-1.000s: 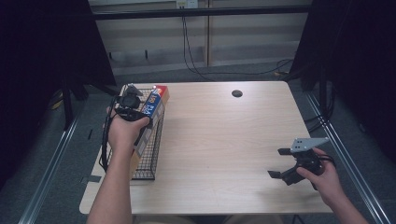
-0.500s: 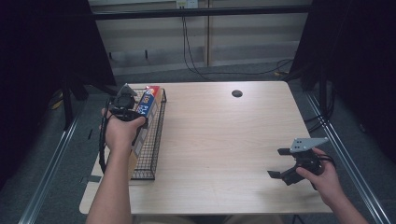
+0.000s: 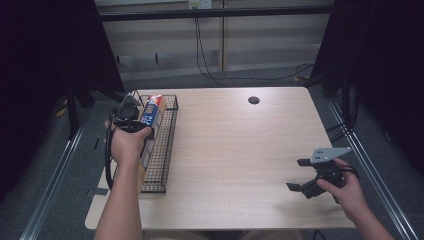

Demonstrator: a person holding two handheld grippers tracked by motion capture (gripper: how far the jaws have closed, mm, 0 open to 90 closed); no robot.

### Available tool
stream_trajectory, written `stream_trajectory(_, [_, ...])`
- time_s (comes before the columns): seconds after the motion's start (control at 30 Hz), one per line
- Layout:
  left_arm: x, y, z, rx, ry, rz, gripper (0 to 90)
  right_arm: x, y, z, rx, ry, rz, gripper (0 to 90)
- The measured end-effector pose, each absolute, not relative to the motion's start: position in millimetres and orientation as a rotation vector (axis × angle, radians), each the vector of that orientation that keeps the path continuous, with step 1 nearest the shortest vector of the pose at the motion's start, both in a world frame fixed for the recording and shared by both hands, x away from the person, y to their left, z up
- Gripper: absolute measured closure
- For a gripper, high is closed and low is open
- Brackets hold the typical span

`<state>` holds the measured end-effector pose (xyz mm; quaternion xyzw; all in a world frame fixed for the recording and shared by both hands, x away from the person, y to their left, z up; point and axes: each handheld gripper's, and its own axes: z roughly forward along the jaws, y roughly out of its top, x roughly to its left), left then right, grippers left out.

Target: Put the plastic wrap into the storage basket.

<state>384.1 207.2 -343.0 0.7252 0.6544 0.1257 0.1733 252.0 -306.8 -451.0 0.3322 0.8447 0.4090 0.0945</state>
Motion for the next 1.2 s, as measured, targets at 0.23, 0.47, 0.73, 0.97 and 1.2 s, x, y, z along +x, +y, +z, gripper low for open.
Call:
stream_trajectory(0.23, [386.8,208.2,-353.3,2.045,1.890,0.360,43.8,252.1,-306.8,-450.9,0.981,2.505,1.211,1.9])
stream_trajectory(0.47, [389.2,207.7,-361.3,2.029,1.913,0.349,43.7,252.1,-307.2,-451.1,0.979,2.508,1.217,1.9])
stream_trajectory(0.73, [392.4,207.7,-369.5,2.033,1.937,0.343,43.7,252.0,-307.3,-451.1,0.980,2.504,1.216,1.9])
stream_trajectory(0.97, [393.4,208.5,-378.4,2.040,1.956,0.345,43.5,252.4,-307.5,-451.8,0.978,2.512,1.214,1.9])
stream_trajectory(1.2, [394.5,208.4,-384.2,2.050,1.967,0.340,43.4,252.3,-307.2,-451.9,0.980,2.510,1.215,1.9])
